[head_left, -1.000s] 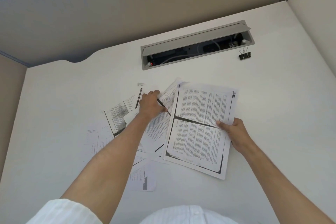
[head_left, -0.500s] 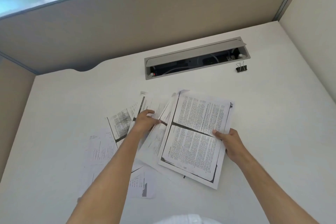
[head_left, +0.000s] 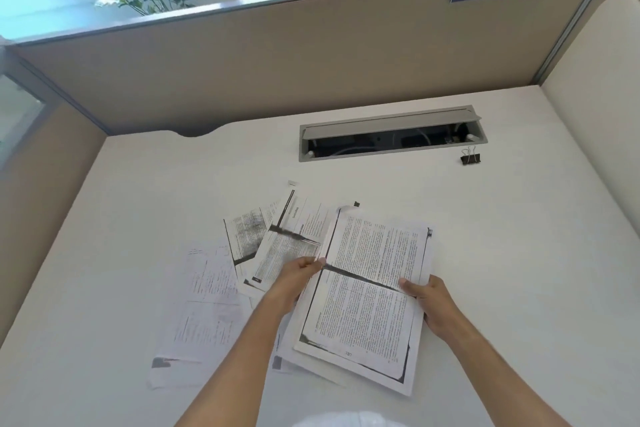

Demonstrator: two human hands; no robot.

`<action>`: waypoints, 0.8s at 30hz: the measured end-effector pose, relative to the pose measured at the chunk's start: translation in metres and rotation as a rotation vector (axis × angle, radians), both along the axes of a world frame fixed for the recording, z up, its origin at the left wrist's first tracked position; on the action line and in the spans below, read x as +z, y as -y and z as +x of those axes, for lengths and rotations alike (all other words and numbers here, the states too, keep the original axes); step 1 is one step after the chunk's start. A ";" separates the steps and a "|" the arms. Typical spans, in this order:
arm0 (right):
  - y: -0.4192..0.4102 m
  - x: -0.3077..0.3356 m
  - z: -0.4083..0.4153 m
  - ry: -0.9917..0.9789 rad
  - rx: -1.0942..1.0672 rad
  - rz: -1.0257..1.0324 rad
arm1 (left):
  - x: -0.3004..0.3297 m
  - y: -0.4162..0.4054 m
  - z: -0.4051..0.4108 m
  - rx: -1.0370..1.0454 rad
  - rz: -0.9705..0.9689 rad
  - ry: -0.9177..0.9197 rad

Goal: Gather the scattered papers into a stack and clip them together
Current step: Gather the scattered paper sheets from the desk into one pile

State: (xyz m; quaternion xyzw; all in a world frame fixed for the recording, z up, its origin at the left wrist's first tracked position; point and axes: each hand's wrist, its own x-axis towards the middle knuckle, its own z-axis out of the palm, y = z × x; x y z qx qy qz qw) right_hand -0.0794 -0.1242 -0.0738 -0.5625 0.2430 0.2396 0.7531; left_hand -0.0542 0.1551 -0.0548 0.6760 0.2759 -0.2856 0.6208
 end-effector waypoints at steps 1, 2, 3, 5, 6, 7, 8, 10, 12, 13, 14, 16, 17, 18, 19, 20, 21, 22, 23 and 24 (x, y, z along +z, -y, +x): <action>-0.001 0.003 -0.001 0.010 0.013 -0.003 | 0.002 0.002 -0.001 -0.019 0.002 0.013; -0.002 0.005 -0.001 0.021 0.025 -0.005 | 0.004 0.004 -0.002 -0.032 -0.011 0.017; -0.004 0.007 -0.002 0.032 0.039 -0.010 | 0.005 0.005 -0.003 -0.039 -0.033 0.020; -0.007 0.011 -0.004 0.062 0.073 -0.026 | 0.008 0.007 -0.008 -0.046 -0.061 0.035; -0.009 0.013 -0.005 0.081 0.090 -0.039 | 0.010 0.007 -0.010 -0.053 -0.067 0.044; -0.010 0.015 -0.005 0.105 0.103 -0.055 | 0.012 0.008 -0.013 -0.062 -0.075 0.054; -0.012 0.017 -0.005 0.132 0.113 -0.077 | 0.013 0.008 -0.016 -0.069 -0.083 0.065; -0.015 0.018 -0.007 0.174 0.106 -0.122 | 0.015 0.008 -0.021 -0.065 -0.102 0.085; -0.016 0.018 -0.009 0.200 0.066 -0.147 | 0.018 0.008 -0.028 -0.042 -0.124 0.099; -0.016 0.018 -0.011 0.220 0.045 -0.142 | 0.019 0.007 -0.031 -0.035 -0.138 0.109; -0.015 0.019 -0.012 0.240 0.028 -0.126 | 0.021 0.006 -0.034 -0.034 -0.155 0.126; -0.013 0.021 -0.012 0.265 0.004 -0.076 | 0.025 0.003 -0.038 -0.048 -0.178 0.172; -0.011 0.021 -0.011 0.269 0.005 -0.046 | 0.027 0.002 -0.039 -0.056 -0.182 0.192; -0.011 0.022 -0.011 0.266 0.024 -0.010 | 0.030 0.000 -0.040 -0.056 -0.186 0.209; -0.010 0.022 -0.011 0.254 0.053 0.029 | 0.032 -0.001 -0.041 -0.051 -0.192 0.223; -0.009 0.022 -0.010 0.241 0.092 0.063 | 0.034 -0.002 -0.042 -0.039 -0.201 0.235; -0.010 0.023 -0.010 0.233 0.131 0.084 | 0.034 -0.004 -0.042 -0.021 -0.210 0.245; -0.010 0.023 -0.009 0.231 0.165 0.090 | 0.035 -0.005 -0.042 0.001 -0.216 0.255; -0.012 0.023 -0.008 0.233 0.195 0.087 | 0.035 -0.008 -0.042 0.027 -0.219 0.264; -0.014 0.024 -0.007 0.239 0.216 0.081 | 0.035 -0.010 -0.043 0.045 -0.216 0.269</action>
